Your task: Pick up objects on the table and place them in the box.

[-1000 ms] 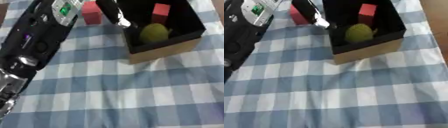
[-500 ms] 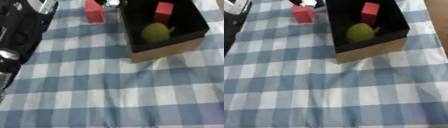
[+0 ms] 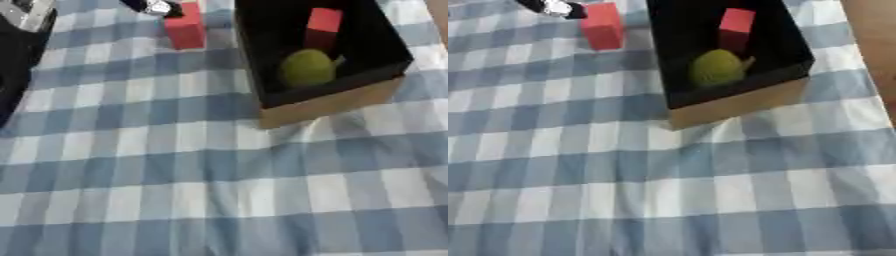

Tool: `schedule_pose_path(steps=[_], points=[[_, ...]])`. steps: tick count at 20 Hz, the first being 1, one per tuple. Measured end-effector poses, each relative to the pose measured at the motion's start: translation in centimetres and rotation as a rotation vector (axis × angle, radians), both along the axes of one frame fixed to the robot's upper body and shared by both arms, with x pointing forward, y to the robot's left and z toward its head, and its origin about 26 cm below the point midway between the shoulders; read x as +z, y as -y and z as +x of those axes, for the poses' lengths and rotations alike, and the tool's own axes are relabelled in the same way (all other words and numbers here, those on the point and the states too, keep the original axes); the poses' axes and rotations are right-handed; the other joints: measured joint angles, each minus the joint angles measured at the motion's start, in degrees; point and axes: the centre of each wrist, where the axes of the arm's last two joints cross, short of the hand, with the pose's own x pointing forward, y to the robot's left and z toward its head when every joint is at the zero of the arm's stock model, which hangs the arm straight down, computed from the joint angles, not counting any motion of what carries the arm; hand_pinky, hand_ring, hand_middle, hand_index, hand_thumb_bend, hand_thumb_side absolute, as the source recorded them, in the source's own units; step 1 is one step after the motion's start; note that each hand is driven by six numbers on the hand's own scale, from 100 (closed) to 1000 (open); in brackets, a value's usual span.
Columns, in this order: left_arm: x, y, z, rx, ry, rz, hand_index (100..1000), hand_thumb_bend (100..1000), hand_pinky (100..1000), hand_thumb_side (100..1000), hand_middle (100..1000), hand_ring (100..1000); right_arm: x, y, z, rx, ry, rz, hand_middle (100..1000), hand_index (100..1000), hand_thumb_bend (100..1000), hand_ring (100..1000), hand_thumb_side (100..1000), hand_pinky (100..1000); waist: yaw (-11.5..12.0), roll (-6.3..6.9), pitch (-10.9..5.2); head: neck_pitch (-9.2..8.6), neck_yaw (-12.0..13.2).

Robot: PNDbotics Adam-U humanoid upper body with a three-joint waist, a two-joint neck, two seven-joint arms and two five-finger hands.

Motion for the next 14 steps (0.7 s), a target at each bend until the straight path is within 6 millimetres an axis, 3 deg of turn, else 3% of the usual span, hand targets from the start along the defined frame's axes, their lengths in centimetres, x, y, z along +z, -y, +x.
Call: schedule_pose_path(steps=[8,14], points=[[-0.9,-1.3,1.1,0.057,-0.026,0.057,923,629,905,422,808,904,-0.3,0.2,-0.2,-0.010,0.002,-0.009,449,854,100,998,470,889,-1.4,0.00,-0.18,0.00,0.1],[-1.6,-2.0,1.8,0.104,-0.031,0.088,925,641,906,401,813,910,-0.4,0.2,-0.2,-0.013,0.006,-0.018,444,854,100,1000,463,890,-0.8,0.00,-0.18,0.00,0.3]])
